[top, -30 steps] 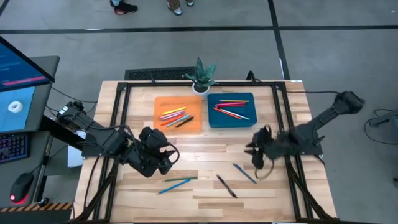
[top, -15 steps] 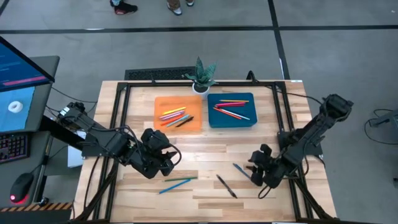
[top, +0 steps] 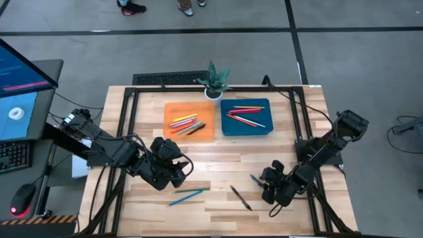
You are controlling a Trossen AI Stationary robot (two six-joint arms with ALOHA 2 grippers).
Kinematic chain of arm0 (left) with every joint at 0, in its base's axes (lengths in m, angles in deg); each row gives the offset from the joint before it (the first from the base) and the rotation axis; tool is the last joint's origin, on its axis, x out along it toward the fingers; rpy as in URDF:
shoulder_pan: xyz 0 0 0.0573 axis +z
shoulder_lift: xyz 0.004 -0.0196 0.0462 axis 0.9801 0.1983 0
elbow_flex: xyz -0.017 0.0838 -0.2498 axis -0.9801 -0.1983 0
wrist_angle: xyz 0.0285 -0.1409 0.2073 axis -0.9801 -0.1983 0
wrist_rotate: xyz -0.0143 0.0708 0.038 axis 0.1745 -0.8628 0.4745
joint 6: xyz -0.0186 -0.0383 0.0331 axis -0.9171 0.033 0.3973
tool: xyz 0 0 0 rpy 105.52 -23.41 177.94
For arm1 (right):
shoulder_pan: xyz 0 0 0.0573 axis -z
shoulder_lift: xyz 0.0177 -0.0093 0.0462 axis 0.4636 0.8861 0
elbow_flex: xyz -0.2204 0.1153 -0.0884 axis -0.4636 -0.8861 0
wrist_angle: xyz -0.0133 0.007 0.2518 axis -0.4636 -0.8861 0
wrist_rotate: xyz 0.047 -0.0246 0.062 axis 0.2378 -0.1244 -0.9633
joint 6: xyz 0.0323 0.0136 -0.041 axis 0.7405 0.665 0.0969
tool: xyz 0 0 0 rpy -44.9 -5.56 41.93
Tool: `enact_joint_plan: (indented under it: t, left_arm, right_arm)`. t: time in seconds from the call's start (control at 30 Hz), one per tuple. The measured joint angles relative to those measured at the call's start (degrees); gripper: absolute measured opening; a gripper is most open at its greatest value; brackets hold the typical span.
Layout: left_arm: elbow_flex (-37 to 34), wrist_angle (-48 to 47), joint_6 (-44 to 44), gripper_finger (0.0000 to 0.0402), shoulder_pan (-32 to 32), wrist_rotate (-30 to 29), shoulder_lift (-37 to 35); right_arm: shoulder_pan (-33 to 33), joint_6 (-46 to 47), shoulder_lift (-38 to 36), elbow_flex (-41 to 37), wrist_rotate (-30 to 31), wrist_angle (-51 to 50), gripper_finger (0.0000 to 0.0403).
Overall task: Sort pens & pencils
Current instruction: Put the blue pen into the orange bin
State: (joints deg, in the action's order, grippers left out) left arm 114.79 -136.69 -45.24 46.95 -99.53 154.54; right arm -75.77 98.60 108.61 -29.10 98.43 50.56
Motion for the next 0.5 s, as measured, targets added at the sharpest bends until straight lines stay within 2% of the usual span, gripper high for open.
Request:
enact_joint_plan:
  t: [0.17, 0.37, 0.5]
  left_arm:
    - [0.0, 0.02, 0.0, 0.0167, 0.0, -0.01, 0.0]
    - [0.0, 0.02, 0.0, 0.0167, 0.0, -0.04, 0.0]
    - [0.0, 0.21, 0.0, 0.0167, 0.0, -0.11, 0.0]
  right_arm:
    - [-0.06, 0.69, -0.03, -0.05, -0.42, -1.12, 0.0157]
    - [0.28, 0.37, -0.17, 0.02, -1.36, -3.31, 0.0029]
    - [0.3, 0.54, -0.78, 0.14, -1.96, -3.79, 0.0025]
